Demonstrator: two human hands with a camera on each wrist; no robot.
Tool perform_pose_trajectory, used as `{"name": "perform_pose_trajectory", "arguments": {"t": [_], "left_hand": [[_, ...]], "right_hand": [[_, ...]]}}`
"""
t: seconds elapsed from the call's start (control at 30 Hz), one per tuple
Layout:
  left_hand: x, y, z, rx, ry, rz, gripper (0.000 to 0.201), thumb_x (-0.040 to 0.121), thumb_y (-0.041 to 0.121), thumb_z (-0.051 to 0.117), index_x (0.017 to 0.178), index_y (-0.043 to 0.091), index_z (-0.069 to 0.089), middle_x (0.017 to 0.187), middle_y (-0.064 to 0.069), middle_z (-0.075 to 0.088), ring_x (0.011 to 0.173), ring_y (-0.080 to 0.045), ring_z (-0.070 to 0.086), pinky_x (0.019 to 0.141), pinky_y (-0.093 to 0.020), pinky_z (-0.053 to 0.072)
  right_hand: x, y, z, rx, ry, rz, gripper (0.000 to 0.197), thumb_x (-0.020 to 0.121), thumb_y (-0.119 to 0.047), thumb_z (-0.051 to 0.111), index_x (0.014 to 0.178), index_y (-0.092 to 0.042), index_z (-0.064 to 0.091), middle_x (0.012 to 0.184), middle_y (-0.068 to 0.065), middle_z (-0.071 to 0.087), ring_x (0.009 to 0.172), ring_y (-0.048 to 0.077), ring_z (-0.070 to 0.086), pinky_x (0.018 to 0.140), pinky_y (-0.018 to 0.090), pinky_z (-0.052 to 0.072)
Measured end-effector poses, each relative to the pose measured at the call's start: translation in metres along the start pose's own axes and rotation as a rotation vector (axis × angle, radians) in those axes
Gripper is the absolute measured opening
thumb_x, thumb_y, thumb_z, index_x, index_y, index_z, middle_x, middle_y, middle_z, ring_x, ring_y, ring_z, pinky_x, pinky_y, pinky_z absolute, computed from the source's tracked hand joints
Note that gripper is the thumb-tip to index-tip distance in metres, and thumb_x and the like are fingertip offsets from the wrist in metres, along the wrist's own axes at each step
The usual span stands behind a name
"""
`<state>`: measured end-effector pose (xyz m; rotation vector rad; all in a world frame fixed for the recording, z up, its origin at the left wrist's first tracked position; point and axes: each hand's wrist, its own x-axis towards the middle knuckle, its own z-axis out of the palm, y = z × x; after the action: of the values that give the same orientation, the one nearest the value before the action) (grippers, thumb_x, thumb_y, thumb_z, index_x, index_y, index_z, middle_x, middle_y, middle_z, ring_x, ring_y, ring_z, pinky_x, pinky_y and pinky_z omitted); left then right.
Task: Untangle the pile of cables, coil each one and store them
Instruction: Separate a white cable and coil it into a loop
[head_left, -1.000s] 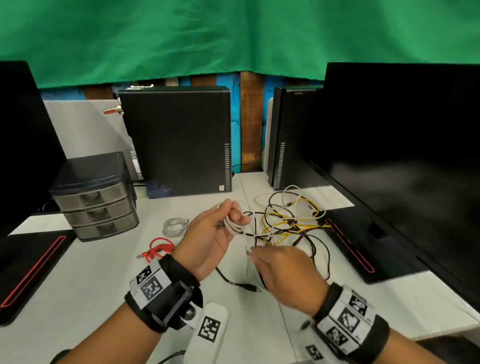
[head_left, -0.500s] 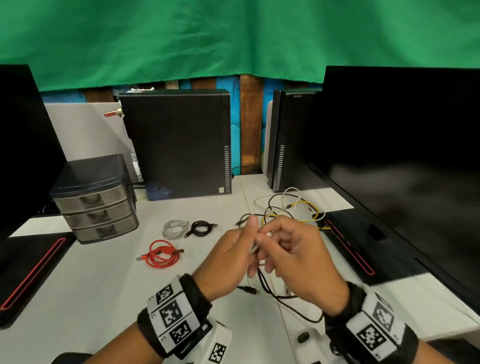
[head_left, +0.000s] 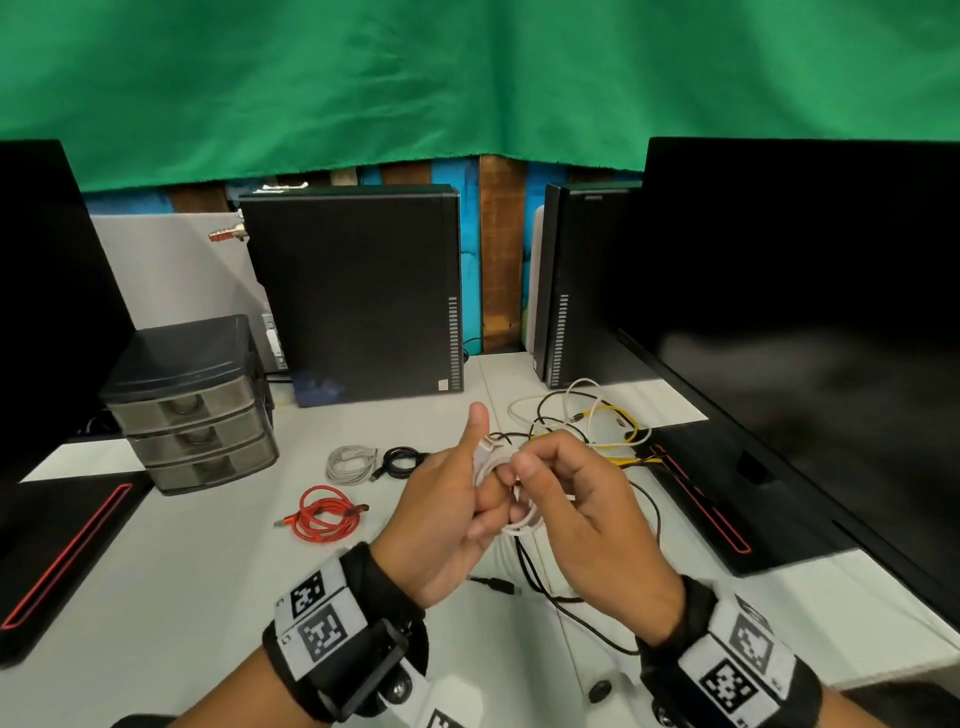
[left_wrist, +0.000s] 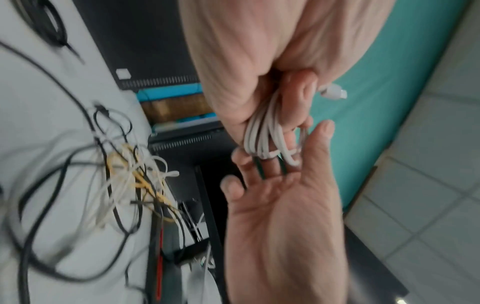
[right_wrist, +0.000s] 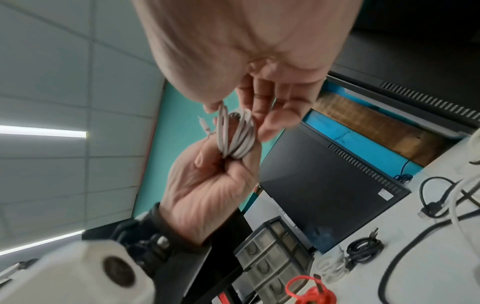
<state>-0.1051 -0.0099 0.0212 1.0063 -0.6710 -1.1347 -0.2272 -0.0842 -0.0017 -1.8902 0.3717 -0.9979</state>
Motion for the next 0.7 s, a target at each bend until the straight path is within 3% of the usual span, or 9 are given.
{"name": "perform_pose_trajectory", "arguments": {"t": [0.2, 0.3, 0.37, 0.47, 0.57, 0.6, 0.7], "left_hand": [[-0.004, -0.017, 0.019, 0.146, 0.104, 0.003, 0.055, 0.095, 0.06, 0.041, 0.07, 0.013, 0.056, 0.05, -0.001, 0.027, 0.043, -0.013, 0.032, 0.053, -0.021, 0.042], [-0.002, -0.024, 0.017, 0.343, 0.153, 0.091, 0.061, 0.097, 0.059, 0.034, 0.054, 0.018, 0.048, 0.049, -0.002, 0.035, 0.048, -0.011, 0.039, 0.054, -0.015, 0.04], [0.0, -0.029, 0.013, 0.386, 0.186, 0.109, 0.061, 0.097, 0.059, 0.034, 0.056, 0.016, 0.048, 0.05, -0.002, 0.043, 0.049, -0.011, 0.043, 0.054, -0.016, 0.041], [0.003, -0.037, 0.008, 0.393, 0.207, 0.116, 0.065, 0.093, 0.064, 0.033, 0.069, 0.01, 0.061, 0.059, -0.008, 0.058, 0.059, -0.017, 0.056, 0.06, -0.029, 0.047], [0.006, -0.039, 0.005, 0.369, 0.267, 0.15, 0.068, 0.091, 0.064, 0.03, 0.086, 0.009, 0.069, 0.069, -0.008, 0.069, 0.063, -0.017, 0.063, 0.055, -0.029, 0.047], [0.006, -0.038, 0.005, 0.329, 0.279, 0.157, 0.067, 0.09, 0.064, 0.031, 0.093, 0.009, 0.069, 0.074, -0.011, 0.071, 0.065, -0.018, 0.064, 0.054, -0.029, 0.048], [0.003, -0.038, 0.005, 0.196, 0.275, 0.127, 0.053, 0.1, 0.05, 0.035, 0.107, 0.005, 0.062, 0.092, -0.015, 0.073, 0.072, -0.022, 0.069, 0.058, -0.033, 0.055]], "right_hand": [[-0.007, 0.007, 0.008, -0.008, 0.098, 0.102, 0.036, 0.105, -0.044, 0.039, 0.083, -0.018, 0.051, 0.067, 0.001, 0.064, 0.057, 0.02, 0.063, 0.06, 0.045, 0.057], [-0.008, 0.009, 0.007, -0.166, 0.064, 0.039, 0.035, 0.104, -0.039, 0.036, 0.083, -0.014, 0.049, 0.063, -0.005, 0.063, 0.058, 0.015, 0.061, 0.06, 0.037, 0.053], [-0.008, 0.013, 0.008, -0.249, 0.034, 0.037, 0.034, 0.104, -0.038, 0.036, 0.081, -0.016, 0.048, 0.061, -0.006, 0.061, 0.059, 0.015, 0.059, 0.06, 0.035, 0.05], [-0.007, 0.021, 0.01, -0.323, 0.043, 0.044, 0.039, 0.102, -0.044, 0.034, 0.078, -0.017, 0.047, 0.059, -0.002, 0.056, 0.056, 0.018, 0.055, 0.059, 0.039, 0.047], [-0.004, 0.025, 0.009, -0.296, 0.12, 0.056, 0.042, 0.1, -0.045, 0.035, 0.078, -0.013, 0.049, 0.06, 0.0, 0.055, 0.056, 0.014, 0.053, 0.054, 0.03, 0.044], [-0.002, 0.026, 0.008, -0.271, 0.152, 0.068, 0.041, 0.101, -0.042, 0.037, 0.077, -0.011, 0.05, 0.061, 0.0, 0.054, 0.056, 0.012, 0.052, 0.054, 0.026, 0.043], [0.005, 0.03, 0.003, -0.226, 0.217, 0.114, 0.037, 0.106, -0.031, 0.042, 0.074, -0.014, 0.049, 0.06, -0.001, 0.05, 0.054, 0.014, 0.045, 0.055, 0.031, 0.039]]}}
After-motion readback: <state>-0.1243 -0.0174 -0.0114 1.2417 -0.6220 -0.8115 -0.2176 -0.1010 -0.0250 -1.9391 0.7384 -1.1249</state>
